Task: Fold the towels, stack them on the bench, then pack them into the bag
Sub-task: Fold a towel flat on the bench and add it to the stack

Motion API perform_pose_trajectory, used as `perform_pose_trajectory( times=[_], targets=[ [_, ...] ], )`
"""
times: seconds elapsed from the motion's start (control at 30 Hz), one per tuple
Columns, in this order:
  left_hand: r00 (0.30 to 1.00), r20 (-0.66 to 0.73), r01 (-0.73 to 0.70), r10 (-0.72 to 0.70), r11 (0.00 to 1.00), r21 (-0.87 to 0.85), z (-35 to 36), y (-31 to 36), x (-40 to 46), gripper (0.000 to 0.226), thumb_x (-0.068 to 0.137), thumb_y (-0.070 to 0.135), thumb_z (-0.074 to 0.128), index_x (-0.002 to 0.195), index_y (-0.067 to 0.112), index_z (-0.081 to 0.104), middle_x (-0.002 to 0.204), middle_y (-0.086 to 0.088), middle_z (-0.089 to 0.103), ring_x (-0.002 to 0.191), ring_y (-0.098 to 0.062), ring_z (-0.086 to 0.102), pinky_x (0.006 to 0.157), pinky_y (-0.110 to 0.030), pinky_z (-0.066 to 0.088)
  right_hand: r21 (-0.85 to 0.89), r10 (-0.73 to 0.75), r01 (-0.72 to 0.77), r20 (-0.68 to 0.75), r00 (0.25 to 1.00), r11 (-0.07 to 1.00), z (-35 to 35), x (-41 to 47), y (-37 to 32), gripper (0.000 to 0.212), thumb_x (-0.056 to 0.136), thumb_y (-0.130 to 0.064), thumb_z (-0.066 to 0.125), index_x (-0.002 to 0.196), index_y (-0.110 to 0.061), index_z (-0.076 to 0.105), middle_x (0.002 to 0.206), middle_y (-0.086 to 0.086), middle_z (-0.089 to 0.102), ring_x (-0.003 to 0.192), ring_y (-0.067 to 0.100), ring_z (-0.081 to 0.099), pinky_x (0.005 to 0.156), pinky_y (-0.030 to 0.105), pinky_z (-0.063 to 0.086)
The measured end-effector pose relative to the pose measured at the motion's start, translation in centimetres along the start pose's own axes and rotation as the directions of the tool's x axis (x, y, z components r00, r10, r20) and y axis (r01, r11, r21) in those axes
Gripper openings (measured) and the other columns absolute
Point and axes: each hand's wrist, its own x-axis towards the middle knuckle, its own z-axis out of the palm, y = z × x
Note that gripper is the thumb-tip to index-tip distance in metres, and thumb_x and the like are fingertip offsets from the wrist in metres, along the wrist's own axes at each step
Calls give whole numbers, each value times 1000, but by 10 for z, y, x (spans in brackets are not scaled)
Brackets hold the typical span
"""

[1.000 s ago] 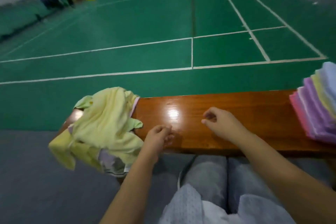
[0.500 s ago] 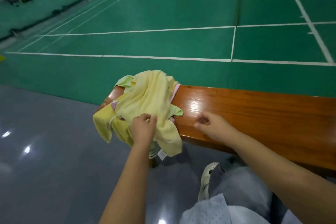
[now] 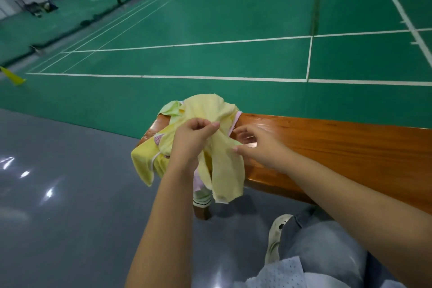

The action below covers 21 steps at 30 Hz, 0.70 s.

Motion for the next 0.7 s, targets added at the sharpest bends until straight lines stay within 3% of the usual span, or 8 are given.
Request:
perform_pose_trajectory(
  times=[0.07,0.17,0.23,0.3,0.4,0.5,0.6,0.7],
  targets=[
    [996,76,-49,55,995,-83,8,24,-1,17,82,13,73,70,15,61,72,-5,56,75,-21,51,71,-33,45,3,-83,83,-45,996,997,-5,3,-13,36,81,-30,73,114,-21,62,110,-5,62,101,11,58,89,27,49],
    [979,166,-79,121,967,-243,23,55,-4,17,86,8,67,73,12,58,72,-5,56,67,-16,56,62,-25,47,86,-149,160,-122,981,983,-21,0,-29,10,86,-20,67,89,-12,64,90,10,66,87,24,60,82,41,49],
    [969,190,-89,160,937,-337,32,68,-5,13,88,7,65,76,8,58,74,-6,59,65,-13,60,60,-24,51,191,-131,170,-198,971,967,-39,-5,-39,10,89,-21,62,83,-13,59,78,11,60,73,19,54,69,35,44],
    [961,192,-127,202,930,-344,41,72,-3,10,89,8,64,79,8,61,79,-8,62,72,-17,61,70,-30,54,334,-72,170,-286,956,927,-62,-14,-50,15,93,-19,57,79,-18,54,70,6,55,62,12,50,58,27,38],
    [939,243,-260,242,965,42,53,56,7,10,93,16,60,91,20,70,94,-2,69,87,-17,62,80,-32,53,366,32,117,-377,926,923,-100,-27,-56,15,94,-19,55,79,-19,53,73,7,54,64,16,49,59,27,39],
    [873,482,-302,77,861,409,76,22,11,23,95,25,56,116,31,64,122,8,62,108,-11,57,82,-22,47,392,152,6,-373,915,920,-136,-46,-43,16,94,-20,56,78,-18,55,71,4,56,61,16,50,57,27,42],
    [762,631,-343,-146,736,584,107,-21,6,35,98,33,50,133,33,53,132,11,48,117,-10,46,92,-26,41,430,316,-122,-416,853,894,-172,-74,-12,19,94,-18,56,76,-16,54,70,3,55,60,15,50,52,24,42],
    [671,706,-488,-225,583,649,136,-61,3,43,98,32,51,140,33,44,147,7,40,132,-17,42,105,-28,36,410,451,-258,-494,743,875,-202,-101,31,19,94,-18,57,75,-13,55,74,6,56,68,20,53,53,25,41]
  ],
)
